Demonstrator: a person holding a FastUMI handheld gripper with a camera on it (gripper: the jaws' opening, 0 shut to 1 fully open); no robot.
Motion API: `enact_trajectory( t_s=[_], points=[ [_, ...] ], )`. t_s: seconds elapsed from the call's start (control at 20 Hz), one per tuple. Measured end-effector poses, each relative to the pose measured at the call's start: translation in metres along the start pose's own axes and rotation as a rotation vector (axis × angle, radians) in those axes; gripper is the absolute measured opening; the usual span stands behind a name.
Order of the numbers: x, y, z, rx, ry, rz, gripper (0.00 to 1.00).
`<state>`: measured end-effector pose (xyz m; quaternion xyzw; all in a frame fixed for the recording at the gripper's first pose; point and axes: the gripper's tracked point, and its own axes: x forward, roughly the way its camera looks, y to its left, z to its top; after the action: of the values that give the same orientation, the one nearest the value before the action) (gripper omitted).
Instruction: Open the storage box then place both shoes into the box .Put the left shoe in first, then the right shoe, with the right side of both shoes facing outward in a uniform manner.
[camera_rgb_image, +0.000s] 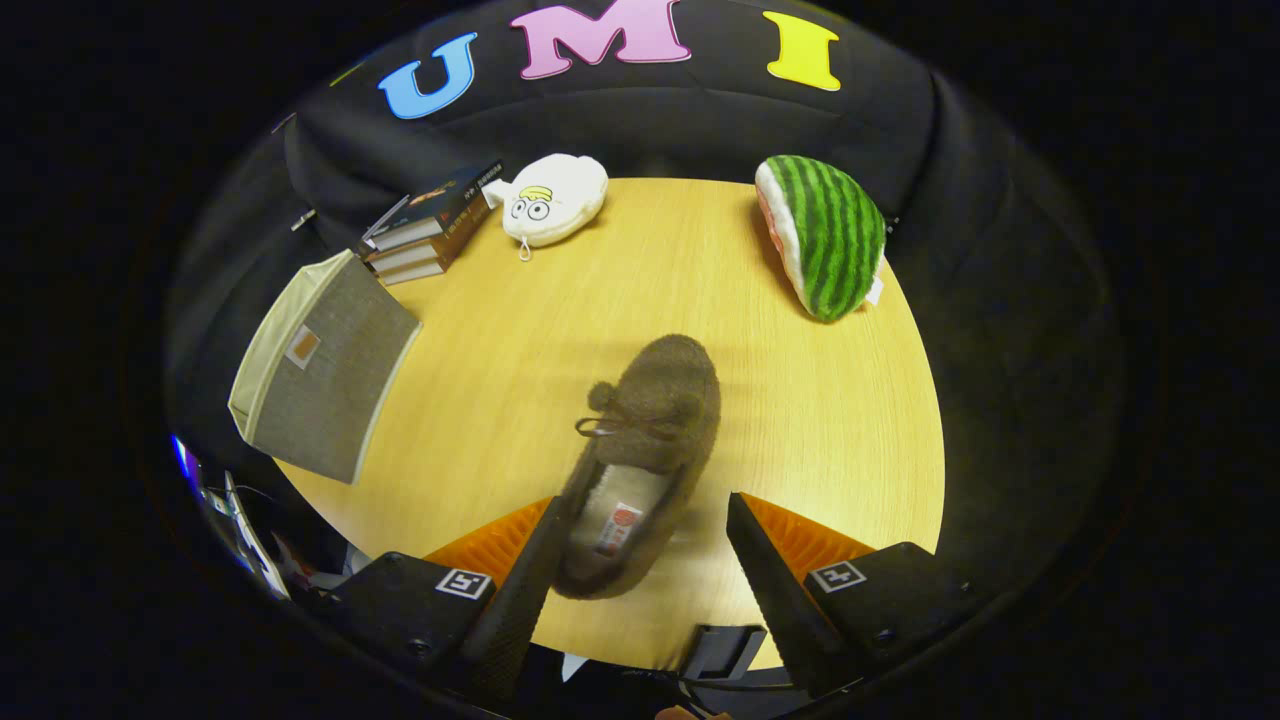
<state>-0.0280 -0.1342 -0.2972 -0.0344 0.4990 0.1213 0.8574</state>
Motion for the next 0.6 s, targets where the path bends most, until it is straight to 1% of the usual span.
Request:
enact_trajectory(
  t_s=[0.2, 0.4, 0.5, 0.55, 0.6],
  points=[
    [0.031, -0.025, 0.0, 0.069, 0.034, -0.032, 0.99],
    [0.056, -0.027, 0.006, 0.132, 0.06, -0.022, 0.98],
    [0.061, -0.017, 0.005, 0.163, 0.074, 0.008, 0.81],
    [0.064, -0.013, 0.003, 0.174, 0.082, 0.017, 0.65],
    [0.066, -0.009, 0.002, 0.189, 0.085, 0.02, 0.57]
  ],
)
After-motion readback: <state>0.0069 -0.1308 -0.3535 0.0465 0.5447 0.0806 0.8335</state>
